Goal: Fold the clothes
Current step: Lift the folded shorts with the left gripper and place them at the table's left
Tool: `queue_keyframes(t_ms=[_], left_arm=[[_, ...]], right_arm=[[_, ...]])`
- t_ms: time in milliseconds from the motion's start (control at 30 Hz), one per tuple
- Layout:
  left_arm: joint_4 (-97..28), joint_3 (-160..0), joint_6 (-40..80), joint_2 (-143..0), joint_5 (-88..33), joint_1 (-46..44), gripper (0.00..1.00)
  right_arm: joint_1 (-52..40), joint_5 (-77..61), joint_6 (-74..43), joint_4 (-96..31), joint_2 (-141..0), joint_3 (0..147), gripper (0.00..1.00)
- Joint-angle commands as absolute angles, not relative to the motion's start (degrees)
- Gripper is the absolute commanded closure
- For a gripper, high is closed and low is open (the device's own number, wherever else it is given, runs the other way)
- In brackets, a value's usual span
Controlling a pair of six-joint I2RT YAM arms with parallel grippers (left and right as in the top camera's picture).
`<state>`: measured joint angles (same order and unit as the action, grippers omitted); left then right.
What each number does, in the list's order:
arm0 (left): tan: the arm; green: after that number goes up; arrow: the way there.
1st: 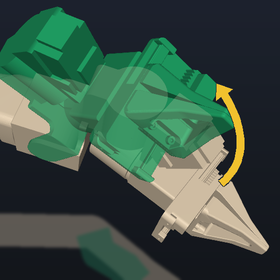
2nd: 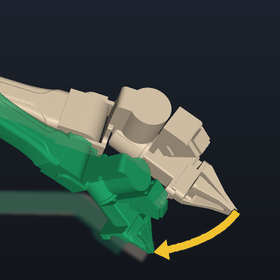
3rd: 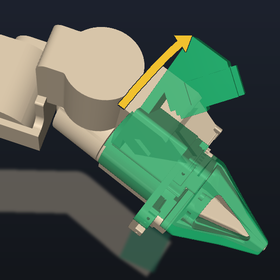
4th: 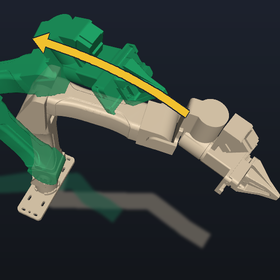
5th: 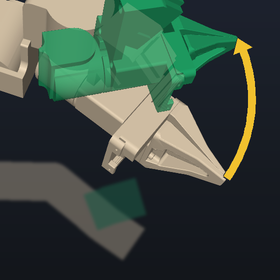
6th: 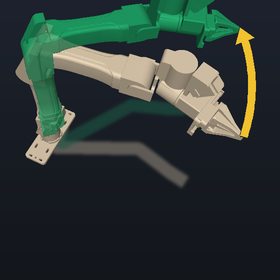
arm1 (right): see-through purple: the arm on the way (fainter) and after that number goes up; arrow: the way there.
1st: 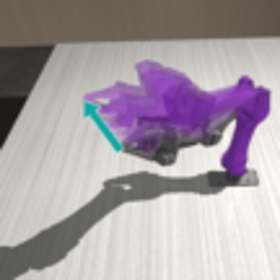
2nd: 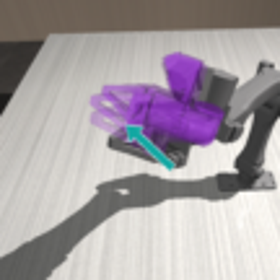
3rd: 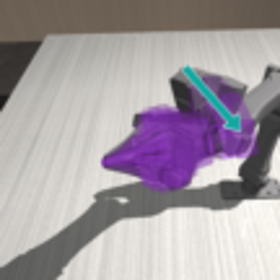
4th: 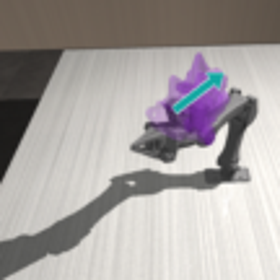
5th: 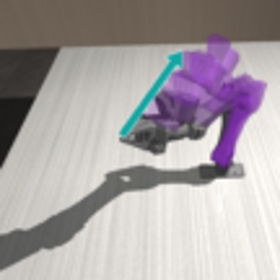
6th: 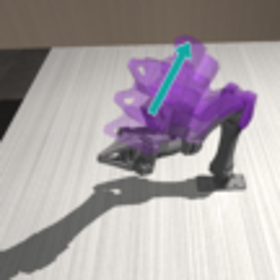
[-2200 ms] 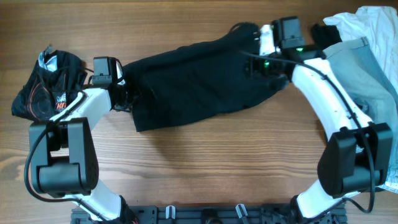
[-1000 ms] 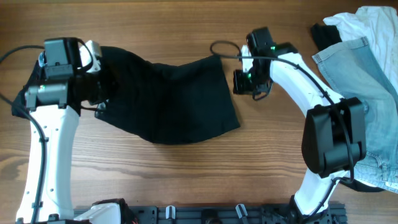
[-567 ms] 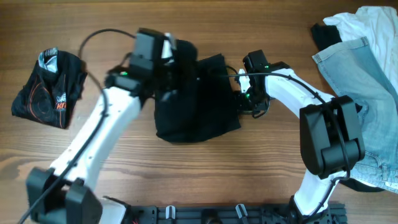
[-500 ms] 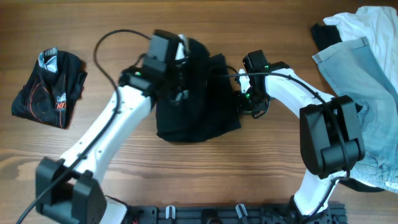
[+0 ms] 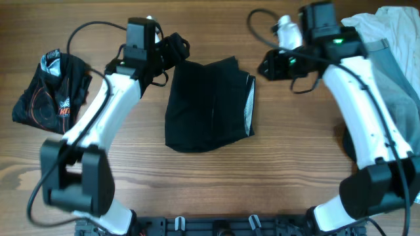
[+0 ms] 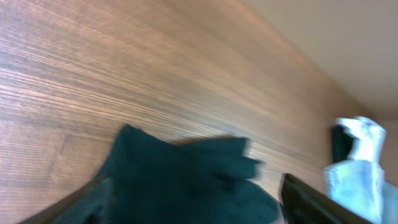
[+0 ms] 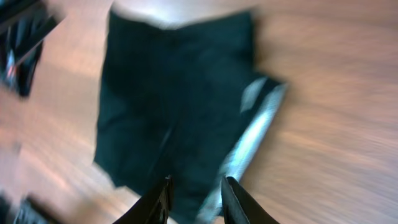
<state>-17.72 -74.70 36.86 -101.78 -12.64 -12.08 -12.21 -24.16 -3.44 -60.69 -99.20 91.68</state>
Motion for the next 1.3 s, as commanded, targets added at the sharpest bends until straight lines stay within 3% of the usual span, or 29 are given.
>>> queue_keyframes(t_ms=[0,200,300,400,467,500,533,667,800,967,1133,1167,1200,1233,1267], left_arm=[[-14.1,-75.3,34.9,-110.3,-11.8,-11.6,0.04],[-7.6,-75.3,34.7,-119.0,-13.0,-11.9,0.01],[-7.3,-75.3,34.7,-120.8,-18.5,-12.2,0.12],[-9.5,-75.3,31.1,-120.8,-21.5,-12.4,0.29],[-13.1,-75.3,26.5,-120.8,-21.4,-12.5,0.51],[-14.3,-75.3,25.2,-120.8,-21.5,-12.5,0.68],[-15.3,-75.3,23.9,-120.8,-21.5,-12.5,0.96],[-16.1,-75.6,22.9,-117.4,-23.1,-9.8,0.96],[-16.2,-78.2,22.9,-110.8,-22.9,-1.4,0.96],[-14.9,-78.7,22.9,-103.2,-22.7,17.6,0.96],[-11.2,-78.7,26.3,-101.2,-22.9,37.9,0.96],[-11.4,-78.7,26.3,-101.3,-22.9,39.9,0.93],[-11.9,-78.7,26.3,-101.3,-22.9,42.1,0.8],[-12.0,-78.7,26.3,-101.3,-22.9,44.0,0.58],[-12.0,-78.7,26.4,-101.3,-22.9,46.0,0.46]], right_arm=[[-17.0,-28.4,-2.7,-60.1,-103.0,86.1,0.69],[-22.9,-29.7,-4.7,-51.1,-108.7,74.1,0.69],[-23.6,-19.8,-12.0,-48.5,-114.4,71.3,0.69],[-22.6,-12.7,-17.2,-47.0,-116.9,71.3,0.69],[-21.6,-11.9,-17.6,-44.2,-116.6,71.7,0.69],[-21.2,-11.6,-17.6,-44.0,-116.6,72.3,0.69],[-20.7,-11.4,-17.2,-43.9,-116.6,73.3,0.69],[-19.0,-11.4,-16.5,-48.9,-113.8,80.8,0.68],[-15.7,-11.4,-15.8,-53.2,-106.0,89.7,0.67],[-13.6,-11.4,-13.5,-54.8,-96.9,91.7,0.65],[-13.3,-11.4,-13.5,-57.0,-96.4,91.4,0.65],[-13.3,-11.4,-13.5,-57.0,-96.4,91.4,0.65],[-13.3,-11.4,-13.5,-57.0,-96.4,91.4,0.65],[-13.3,-11.4,-13.5,-57.1,-96.4,91.4,0.65],[-13.3,-11.7,-13.5,-57.2,-96.4,91.4,0.65]])
